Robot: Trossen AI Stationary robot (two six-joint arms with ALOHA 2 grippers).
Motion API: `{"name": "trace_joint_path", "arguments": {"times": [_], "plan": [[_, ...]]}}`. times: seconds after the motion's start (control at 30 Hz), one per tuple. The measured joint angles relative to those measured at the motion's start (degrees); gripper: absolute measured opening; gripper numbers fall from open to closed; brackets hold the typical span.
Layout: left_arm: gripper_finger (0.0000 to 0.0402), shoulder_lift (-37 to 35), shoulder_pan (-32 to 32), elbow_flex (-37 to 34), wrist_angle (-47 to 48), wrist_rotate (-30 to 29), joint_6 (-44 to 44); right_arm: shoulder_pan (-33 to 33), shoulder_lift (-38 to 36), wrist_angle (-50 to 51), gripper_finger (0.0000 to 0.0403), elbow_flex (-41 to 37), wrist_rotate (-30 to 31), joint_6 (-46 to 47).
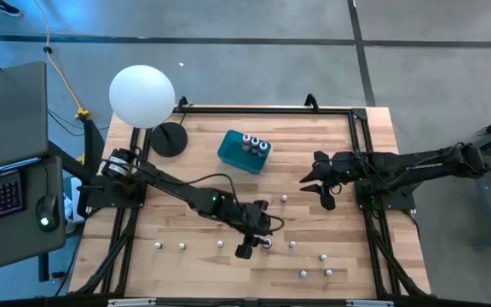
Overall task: Pick & Place food coloring
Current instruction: Put the big purple food coloring bottle into the blue bin
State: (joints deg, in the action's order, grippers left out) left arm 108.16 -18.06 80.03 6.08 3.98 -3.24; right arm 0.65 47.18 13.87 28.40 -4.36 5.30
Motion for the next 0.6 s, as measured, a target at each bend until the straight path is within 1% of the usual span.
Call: {"name": "trace_joint_path", "arguments": {"times": [0.17,0.3,0.37,0.6], "plan": [[0.0168,0.3,0.0,0.0,-0.1,0.0,0.0,0.7,0.0,-1.5,0.0119,0.0,0.0,-0.2],[0.017,2.4,0.0,-0.1,0.5,0.4,0.0,0.7,0.0,-1.7,0.0119,0.0,0.1,-0.2],[0.017,3.3,0.0,0.0,-0.7,0.8,0.0,0.7,0.0,-1.7,0.0119,0.0,0.1,-0.2],[0.017,3.5,0.0,0.0,-0.5,-0.1,0.5,0.7,0.0,-1.7,0.0119,0.0,0.1,-0.4]]}}
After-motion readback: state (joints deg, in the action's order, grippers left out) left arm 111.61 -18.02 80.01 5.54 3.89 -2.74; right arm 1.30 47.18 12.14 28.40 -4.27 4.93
